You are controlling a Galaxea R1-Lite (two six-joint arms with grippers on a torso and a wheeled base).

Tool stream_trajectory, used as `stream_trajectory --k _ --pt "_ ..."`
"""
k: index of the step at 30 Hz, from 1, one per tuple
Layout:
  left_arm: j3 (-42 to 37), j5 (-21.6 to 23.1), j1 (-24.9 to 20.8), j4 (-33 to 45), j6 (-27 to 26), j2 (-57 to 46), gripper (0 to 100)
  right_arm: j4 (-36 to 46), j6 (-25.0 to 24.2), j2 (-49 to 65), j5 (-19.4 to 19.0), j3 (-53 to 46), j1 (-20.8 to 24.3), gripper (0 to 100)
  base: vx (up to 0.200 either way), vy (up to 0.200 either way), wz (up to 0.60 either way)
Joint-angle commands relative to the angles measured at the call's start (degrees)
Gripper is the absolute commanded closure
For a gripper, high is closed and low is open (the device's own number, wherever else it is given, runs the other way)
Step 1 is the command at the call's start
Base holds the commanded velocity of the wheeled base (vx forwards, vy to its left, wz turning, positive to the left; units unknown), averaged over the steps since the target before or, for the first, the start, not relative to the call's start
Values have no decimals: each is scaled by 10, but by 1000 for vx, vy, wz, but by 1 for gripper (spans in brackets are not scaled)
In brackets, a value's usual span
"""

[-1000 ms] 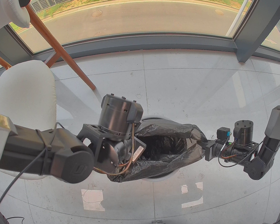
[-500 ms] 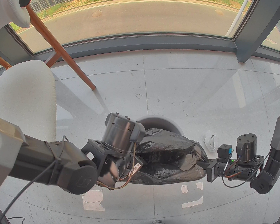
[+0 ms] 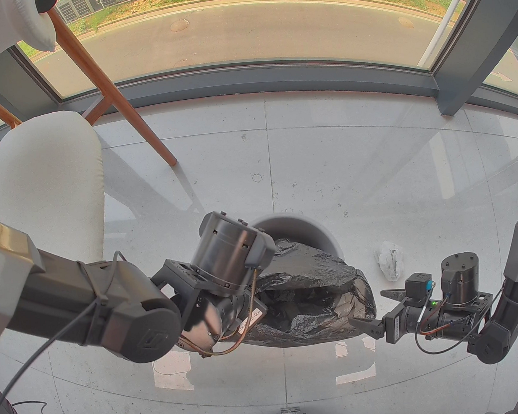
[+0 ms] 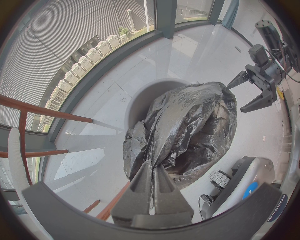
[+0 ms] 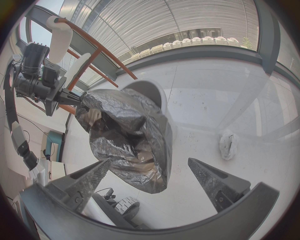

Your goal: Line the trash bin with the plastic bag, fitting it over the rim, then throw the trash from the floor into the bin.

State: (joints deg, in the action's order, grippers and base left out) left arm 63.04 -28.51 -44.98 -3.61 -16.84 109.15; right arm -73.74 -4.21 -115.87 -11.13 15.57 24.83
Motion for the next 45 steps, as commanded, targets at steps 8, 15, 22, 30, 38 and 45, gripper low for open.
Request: stream_trajectory --k 8,15,22,30,38,45 --pt "173 4 38 5 6 73 100 1 -67 161 45 -10 -3 0 0 0 0" --pt "224 -1 48 -15 6 113 100 1 -77 145 45 6 0 0 0 0 0" --pt "241 -1 75 -49 -2 136 100 10 -80 125 46 11 32 0 0 0 0" --pt "245 2 93 -49 -4 135 100 10 -145 71 46 2 149 0 0 0 0" --pt "258 4 89 -48 -5 135 100 -4 79 -39 -51 95 129 0 0 0 0" --pt "258 4 76 -50 -2 133 100 -3 149 -57 -122 188 109 0 0 0 0"
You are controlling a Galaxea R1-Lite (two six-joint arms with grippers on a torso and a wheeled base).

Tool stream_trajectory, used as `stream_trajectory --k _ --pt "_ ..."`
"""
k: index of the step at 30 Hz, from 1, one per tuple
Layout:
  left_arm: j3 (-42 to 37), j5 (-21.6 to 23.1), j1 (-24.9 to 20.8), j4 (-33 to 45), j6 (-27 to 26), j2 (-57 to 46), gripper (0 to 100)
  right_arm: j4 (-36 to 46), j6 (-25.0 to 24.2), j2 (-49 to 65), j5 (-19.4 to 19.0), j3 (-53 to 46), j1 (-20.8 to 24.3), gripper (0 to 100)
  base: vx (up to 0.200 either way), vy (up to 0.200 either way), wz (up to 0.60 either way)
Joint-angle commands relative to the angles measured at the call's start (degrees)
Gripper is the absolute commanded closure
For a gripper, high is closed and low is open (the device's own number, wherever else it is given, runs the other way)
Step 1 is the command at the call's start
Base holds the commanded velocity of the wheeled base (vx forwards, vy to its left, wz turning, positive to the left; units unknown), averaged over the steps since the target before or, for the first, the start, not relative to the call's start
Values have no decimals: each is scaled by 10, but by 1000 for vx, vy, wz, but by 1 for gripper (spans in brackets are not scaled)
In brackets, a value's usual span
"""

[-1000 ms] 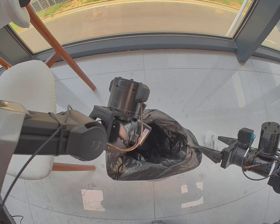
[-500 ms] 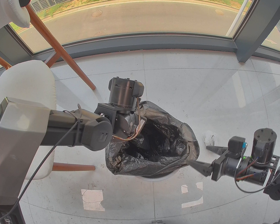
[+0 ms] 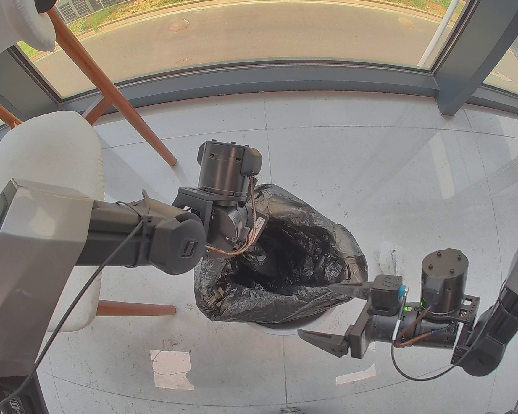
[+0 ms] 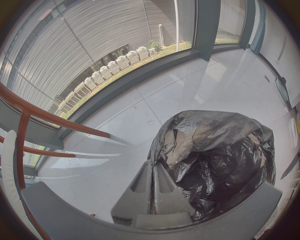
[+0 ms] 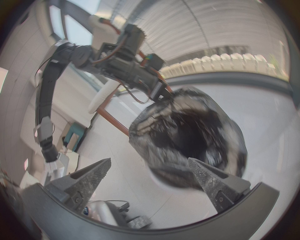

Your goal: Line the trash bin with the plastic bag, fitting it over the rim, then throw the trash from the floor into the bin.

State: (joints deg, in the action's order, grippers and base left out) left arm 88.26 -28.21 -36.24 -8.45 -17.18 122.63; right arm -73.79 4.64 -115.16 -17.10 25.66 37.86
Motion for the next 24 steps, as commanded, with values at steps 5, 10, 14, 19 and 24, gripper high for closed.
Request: stream_trajectory --k 5,10,14,19,24 --pt "-5 1 -12 -3 6 -3 100 15 141 -73 -122 121 -43 0 0 0 0" --pt "-4 1 -12 -3 6 -4 100 29 168 -93 -137 122 -50 0 0 0 0" --pt "-5 2 -13 -3 6 -5 100 28 170 -120 -137 134 -52 0 0 0 0" --pt "-8 1 -12 -3 6 -4 100 28 171 -143 -137 139 -43 0 0 0 0" --pt "-8 1 -12 -3 6 -2 100 26 171 -179 -137 155 -48 0 0 0 0"
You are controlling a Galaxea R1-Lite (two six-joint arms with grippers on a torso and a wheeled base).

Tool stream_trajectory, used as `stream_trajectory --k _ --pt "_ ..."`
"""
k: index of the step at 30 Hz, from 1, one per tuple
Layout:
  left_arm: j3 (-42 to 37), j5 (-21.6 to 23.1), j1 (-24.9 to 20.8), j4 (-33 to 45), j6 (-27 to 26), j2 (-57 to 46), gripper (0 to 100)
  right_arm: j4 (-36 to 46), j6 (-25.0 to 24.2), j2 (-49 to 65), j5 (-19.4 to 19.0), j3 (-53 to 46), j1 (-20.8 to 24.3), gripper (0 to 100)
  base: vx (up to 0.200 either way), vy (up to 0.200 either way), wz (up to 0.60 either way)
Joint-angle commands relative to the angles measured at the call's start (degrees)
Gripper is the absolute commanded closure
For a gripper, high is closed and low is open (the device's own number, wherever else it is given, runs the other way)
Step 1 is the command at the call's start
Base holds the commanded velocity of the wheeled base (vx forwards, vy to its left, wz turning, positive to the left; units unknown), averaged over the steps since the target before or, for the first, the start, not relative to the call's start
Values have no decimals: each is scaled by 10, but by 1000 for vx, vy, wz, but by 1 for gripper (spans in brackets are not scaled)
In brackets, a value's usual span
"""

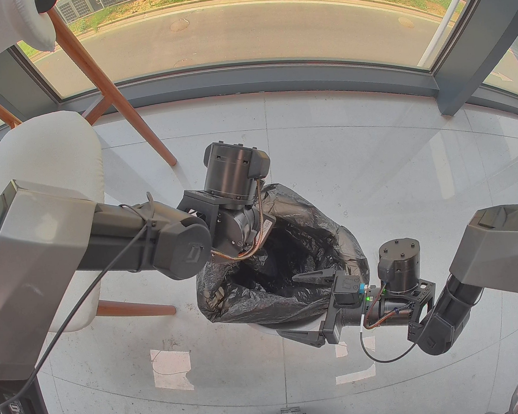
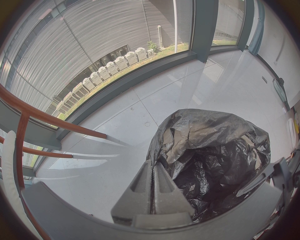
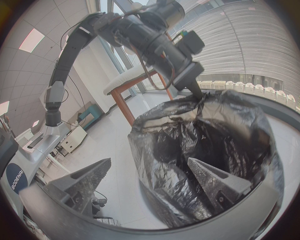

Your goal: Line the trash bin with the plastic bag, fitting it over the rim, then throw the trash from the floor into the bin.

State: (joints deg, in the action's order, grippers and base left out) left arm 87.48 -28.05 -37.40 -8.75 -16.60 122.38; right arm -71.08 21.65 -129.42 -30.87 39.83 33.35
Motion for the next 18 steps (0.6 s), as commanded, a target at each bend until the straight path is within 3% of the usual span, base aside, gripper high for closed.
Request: stream_trajectory --k 1,3,4,10,18 --pt "0 -1 0 0 1 1 100 -1 0 -44 0 20 -3 0 0 0 0" --pt "0 -1 0 -1 2 2 100 1 0 -54 0 32 -5 0 0 0 0" --pt "0 -1 0 -1 2 2 100 1 0 -57 0 35 -5 100 0 0 0" --pt "6 -1 1 1 0 1 100 -1 -2 -45 -1 16 7 100 0 0 0" --pt "0 -2 4 0 0 2 100 -10 -15 10 -2 -121 48 100 0 0 0"
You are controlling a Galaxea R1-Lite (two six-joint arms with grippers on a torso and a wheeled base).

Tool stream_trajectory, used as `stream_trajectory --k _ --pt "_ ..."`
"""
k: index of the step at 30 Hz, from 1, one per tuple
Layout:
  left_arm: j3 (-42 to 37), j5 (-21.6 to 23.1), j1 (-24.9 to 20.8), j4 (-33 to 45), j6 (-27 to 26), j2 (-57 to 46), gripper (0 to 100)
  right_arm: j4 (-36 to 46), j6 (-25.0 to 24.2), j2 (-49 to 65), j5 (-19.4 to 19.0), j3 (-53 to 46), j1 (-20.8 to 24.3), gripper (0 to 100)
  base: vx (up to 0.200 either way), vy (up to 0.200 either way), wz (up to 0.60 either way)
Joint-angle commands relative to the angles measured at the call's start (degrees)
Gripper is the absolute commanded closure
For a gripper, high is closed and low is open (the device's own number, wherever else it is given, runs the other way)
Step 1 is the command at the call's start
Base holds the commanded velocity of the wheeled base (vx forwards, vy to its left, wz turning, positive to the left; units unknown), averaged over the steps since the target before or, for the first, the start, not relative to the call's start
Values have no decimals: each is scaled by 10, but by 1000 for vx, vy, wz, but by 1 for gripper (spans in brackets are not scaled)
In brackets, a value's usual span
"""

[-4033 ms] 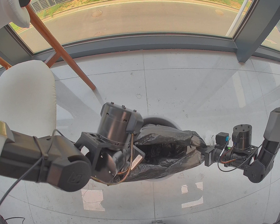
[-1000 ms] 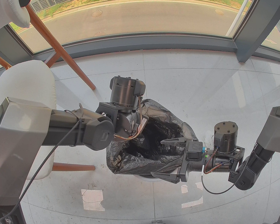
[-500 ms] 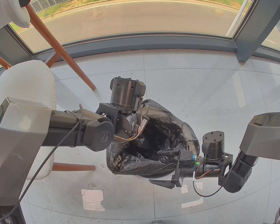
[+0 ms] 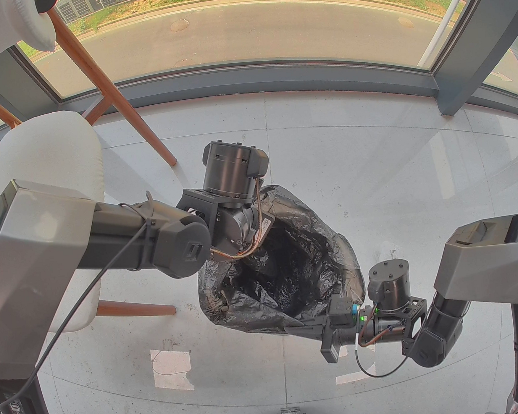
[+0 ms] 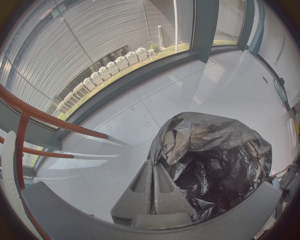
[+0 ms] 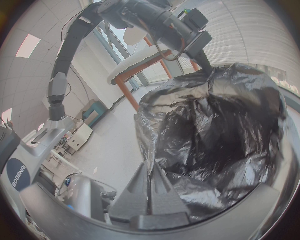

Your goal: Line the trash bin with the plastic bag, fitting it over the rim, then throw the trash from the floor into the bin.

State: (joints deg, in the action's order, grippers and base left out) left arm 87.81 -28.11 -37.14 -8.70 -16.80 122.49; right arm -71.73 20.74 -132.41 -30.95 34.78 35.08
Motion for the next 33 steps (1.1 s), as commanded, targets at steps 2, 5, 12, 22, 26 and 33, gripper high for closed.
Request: stream_trajectory --k 2,5,12,22,26,33 --pt "-4 -2 1 -2 2 3 100 -4 -7 39 1 -86 40 100 0 0 0" --pt "-3 -3 1 -2 3 4 100 -3 -7 37 3 -80 48 100 0 0 0" --pt "-4 -5 1 -2 3 5 100 -4 -8 28 4 -71 50 0 0 0 0" --pt "5 -2 1 -40 3 6 100 -19 -58 108 8 -38 -15 0 0 0 0" --pt "13 1 1 -47 4 6 0 -11 -105 180 9 -49 -74 0 0 0 0" --pt "11 11 11 -115 3 36 0 -10 -127 225 66 -31 -164 0 0 0 0"
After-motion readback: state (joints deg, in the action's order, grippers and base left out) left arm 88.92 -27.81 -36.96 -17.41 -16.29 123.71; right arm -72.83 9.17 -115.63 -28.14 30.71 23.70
